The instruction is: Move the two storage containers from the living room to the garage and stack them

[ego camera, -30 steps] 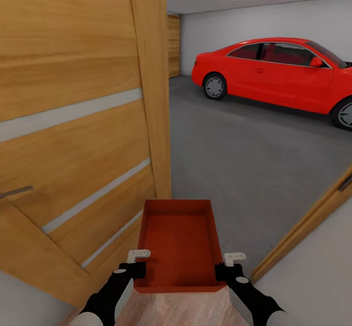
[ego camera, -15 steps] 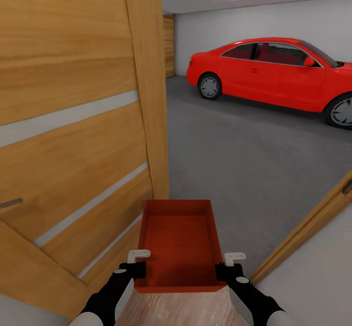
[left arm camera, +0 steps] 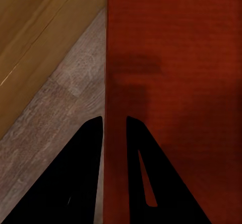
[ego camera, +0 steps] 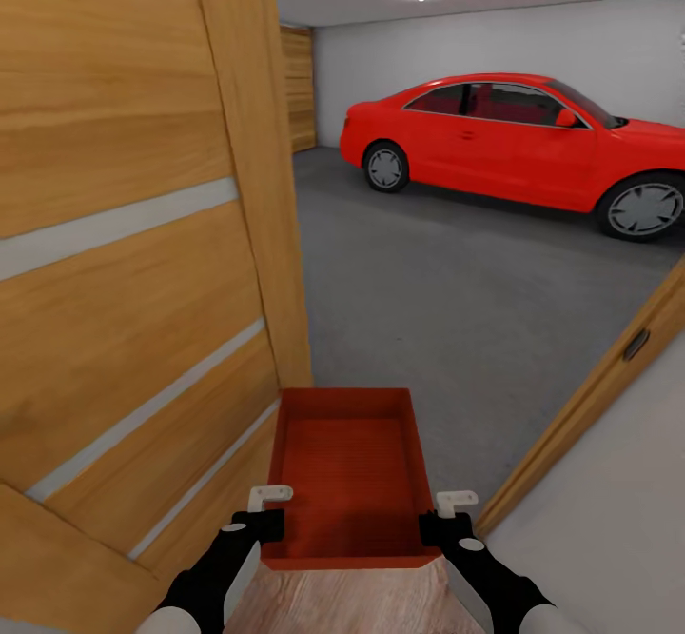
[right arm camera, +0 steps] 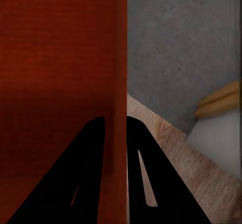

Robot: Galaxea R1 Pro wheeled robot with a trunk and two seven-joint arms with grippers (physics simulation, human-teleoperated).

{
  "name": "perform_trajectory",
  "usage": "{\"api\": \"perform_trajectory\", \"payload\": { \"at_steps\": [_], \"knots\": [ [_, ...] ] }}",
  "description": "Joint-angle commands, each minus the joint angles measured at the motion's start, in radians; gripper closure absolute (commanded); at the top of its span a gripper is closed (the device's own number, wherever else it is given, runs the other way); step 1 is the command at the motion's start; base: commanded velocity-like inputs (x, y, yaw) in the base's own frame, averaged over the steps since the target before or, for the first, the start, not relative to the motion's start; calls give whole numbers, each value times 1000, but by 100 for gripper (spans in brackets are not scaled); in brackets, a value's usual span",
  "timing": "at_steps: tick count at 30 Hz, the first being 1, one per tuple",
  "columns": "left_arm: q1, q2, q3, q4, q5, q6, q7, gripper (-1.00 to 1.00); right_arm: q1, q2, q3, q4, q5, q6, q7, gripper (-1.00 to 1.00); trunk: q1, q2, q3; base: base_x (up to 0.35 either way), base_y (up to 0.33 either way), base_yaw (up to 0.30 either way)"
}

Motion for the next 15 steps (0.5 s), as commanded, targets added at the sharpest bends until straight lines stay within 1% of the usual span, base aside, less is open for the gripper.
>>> {"api": "perform_trajectory", "payload": {
  "at_steps": [1,9,12,15],
  "knots": [
    [0,1,9,-6,-20,7,6,100,-1,-23,-8,17,-14,-1,-18,100,0,-1,-1,0,0,-156],
    [0,0,9,-6,-20,7,6,100,-1,-24,-8,17,-14,-1,-18,100,0,-1,-1,0,0,-140],
    [0,1,9,-5,-18,7,5,100,-1,-24,-8,17,-14,-1,-17,100,0,-1,-1,8,2,-44],
    [0,1,9,-5,-18,7,5,100,-1,-24,-8,17,-14,-1,-17,100,0,-1,-1,145,110,-11]
  ]
}}
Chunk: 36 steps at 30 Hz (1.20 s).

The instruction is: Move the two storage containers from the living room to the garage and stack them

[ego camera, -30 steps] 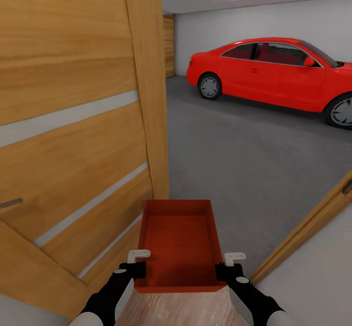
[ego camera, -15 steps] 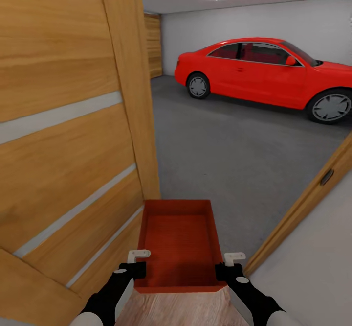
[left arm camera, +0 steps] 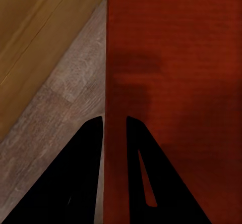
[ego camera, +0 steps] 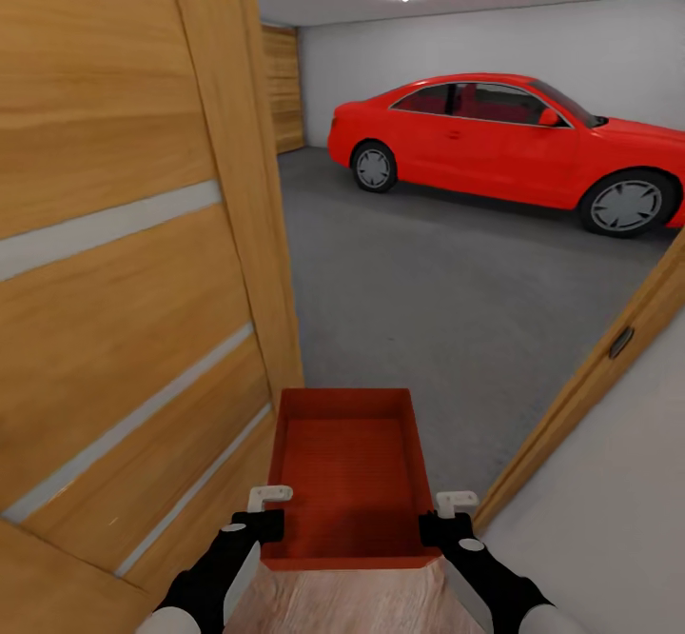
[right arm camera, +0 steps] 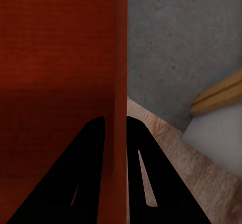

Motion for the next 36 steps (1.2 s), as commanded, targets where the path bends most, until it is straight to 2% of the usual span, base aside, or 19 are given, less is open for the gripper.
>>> {"api": "perform_trajectory", "payload": {
  "at_steps": [1,6,16,36],
  "knots": [
    [0,0,8,-6,-17,7,5,100,-1,-25,-8,15,-14,-1,-18,100,0,-1,-1,212,173,-4],
    [0,0,8,-7,-17,7,5,100,-1,-25,-8,15,-14,-1,-18,100,0,-1,-1,183,149,-1],
    [0,1,8,-5,-17,7,7,100,-1,-23,-8,15,-14,-1,-18,100,0,-1,-1,17,14,-19],
    [0,0,8,-6,-18,7,8,100,-1,-25,-8,15,-16,-1,-18,100,0,-1,-1,0,0,-170]
  ]
}}
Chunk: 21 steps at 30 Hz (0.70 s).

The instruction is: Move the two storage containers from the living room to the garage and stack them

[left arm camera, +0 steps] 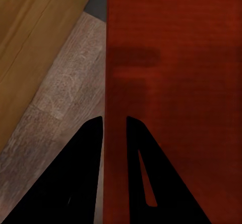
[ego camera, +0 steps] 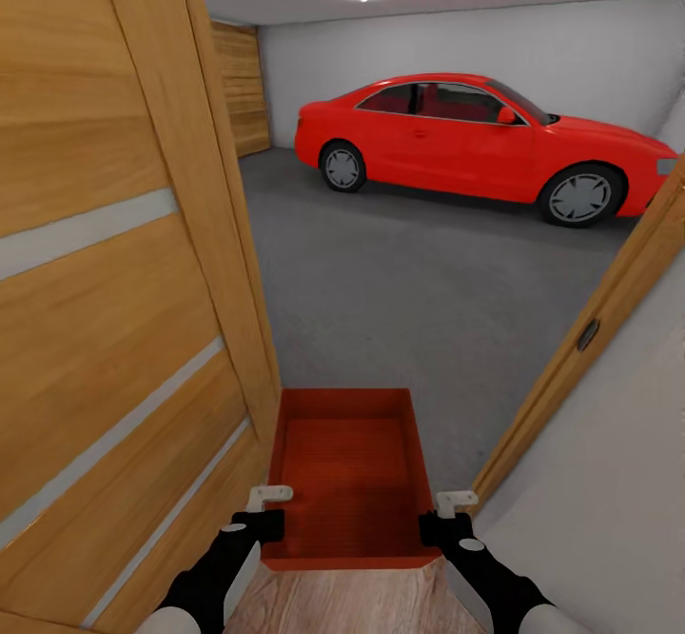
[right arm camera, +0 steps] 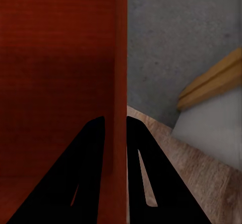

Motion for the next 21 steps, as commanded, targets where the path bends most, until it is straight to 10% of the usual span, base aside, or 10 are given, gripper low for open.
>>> {"api": "perform_trajectory", "payload": {
  "at_steps": [1,21],
  "knots": [
    [0,1,9,-6,-19,7,6,100,-1,-24,-9,15,-14,-1,-18,100,0,-1,-1,0,0,-41],
    [0,1,9,-6,-19,7,6,100,-1,-24,-9,15,-13,-1,-18,100,0,-1,-1,119,101,-4]
  ]
}}
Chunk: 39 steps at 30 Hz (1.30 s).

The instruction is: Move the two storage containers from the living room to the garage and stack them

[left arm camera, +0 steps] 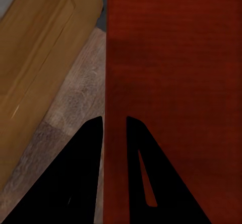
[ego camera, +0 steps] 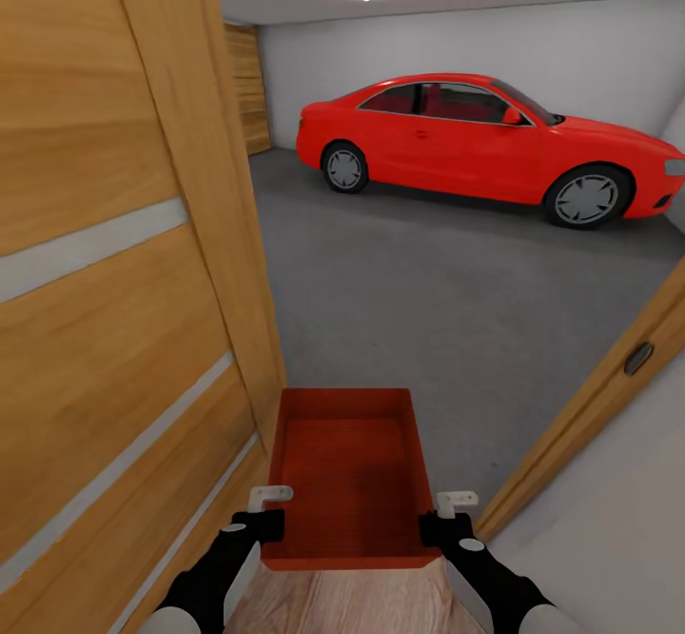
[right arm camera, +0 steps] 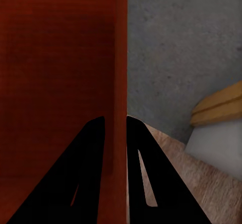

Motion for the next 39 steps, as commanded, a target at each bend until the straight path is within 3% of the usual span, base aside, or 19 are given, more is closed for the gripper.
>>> {"api": "perform_trajectory", "payload": {
  "at_steps": [1,23,39],
  "knots": [
    [0,1,9,-6,-19,7,6,100,-1,-23,-8,15,-14,-1,-18,100,0,-1,-1,8,7,-87],
    [0,1,9,-6,-19,7,8,100,-1,-23,-8,15,-14,-1,-18,100,0,-1,-1,1,1,-207],
    [0,1,9,-6,-17,7,0,100,-1,-24,-8,15,-13,-1,-18,100,0,-1,-1,65,72,-15]
  ]
}}
